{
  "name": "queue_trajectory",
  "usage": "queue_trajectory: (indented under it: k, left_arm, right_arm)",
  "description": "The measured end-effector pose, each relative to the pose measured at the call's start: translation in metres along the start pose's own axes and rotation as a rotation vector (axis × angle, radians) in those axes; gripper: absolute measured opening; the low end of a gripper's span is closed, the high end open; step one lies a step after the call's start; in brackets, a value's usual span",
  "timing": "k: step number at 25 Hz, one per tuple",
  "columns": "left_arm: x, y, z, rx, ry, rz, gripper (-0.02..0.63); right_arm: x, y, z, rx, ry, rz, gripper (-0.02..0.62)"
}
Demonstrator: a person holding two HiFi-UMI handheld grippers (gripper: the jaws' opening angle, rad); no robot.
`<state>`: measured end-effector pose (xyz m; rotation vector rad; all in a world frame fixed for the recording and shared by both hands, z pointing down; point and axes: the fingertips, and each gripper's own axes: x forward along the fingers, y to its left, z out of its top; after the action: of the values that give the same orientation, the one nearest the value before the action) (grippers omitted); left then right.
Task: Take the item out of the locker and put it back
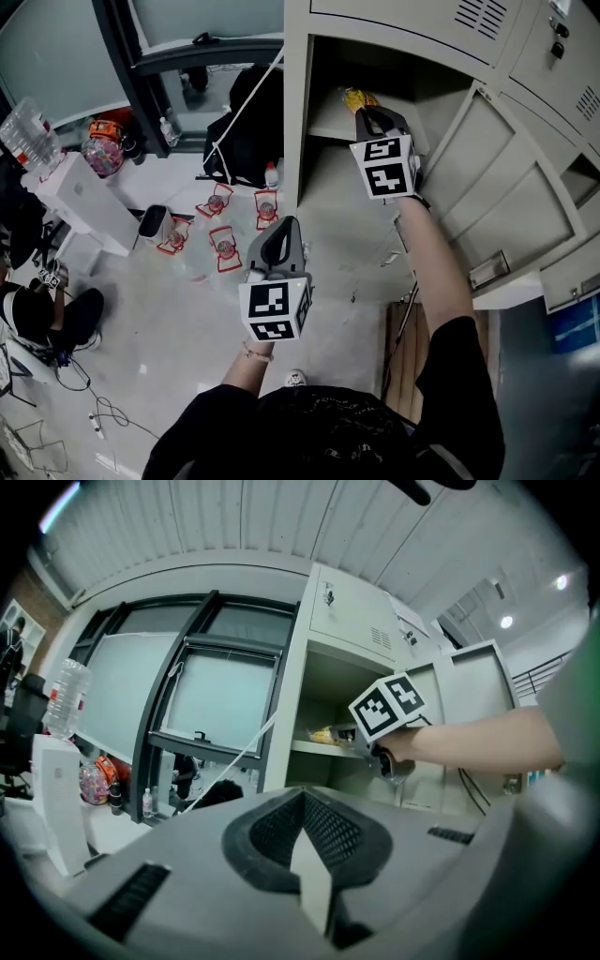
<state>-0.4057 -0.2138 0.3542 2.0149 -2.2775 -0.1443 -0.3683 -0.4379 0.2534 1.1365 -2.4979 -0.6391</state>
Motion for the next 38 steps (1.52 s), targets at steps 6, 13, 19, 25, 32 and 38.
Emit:
queue_trajectory:
  k: [6,13,19,25,32,38]
  left_arm:
    - [-0.001,0.002,-0.002,-0.001,0.005,0.002,0.006]
    - [-0.002,-0.003,-0.002,0.009,0.000,-0.003,0.006]
    - [-0.010,-0.005,-0.002,0.005,0.003,-0.014,0.006]
    - [-0.021,-0.002,-0.002,0.005,0.001,-0.005,0.006]
    - [-0.036,-0.008,-0.002,0.010,-0.008,-0.016,0.006]
    - [-0.051,-0.019,0.000,0.016,-0.023,-0.037,0.006]
  right_arm:
    - [0.005,0.005,-0.004,-0.012,0.034,0.014,0.025]
    - [0.006,0.009,-0.004,0.081,0.025,0.050,0.076]
    - [-0.008,0.012,0.012,0.129,-0.030,0.062,0.148]
    - [-0.042,0.013,0.034,0.175,-0.132,0.061,0.174]
    - [-0.095,0.016,0.043,0.243,-0.211,0.059,0.175]
    - [-0.145,0.021,0.048,0.285,-0.278,0.061,0.175]
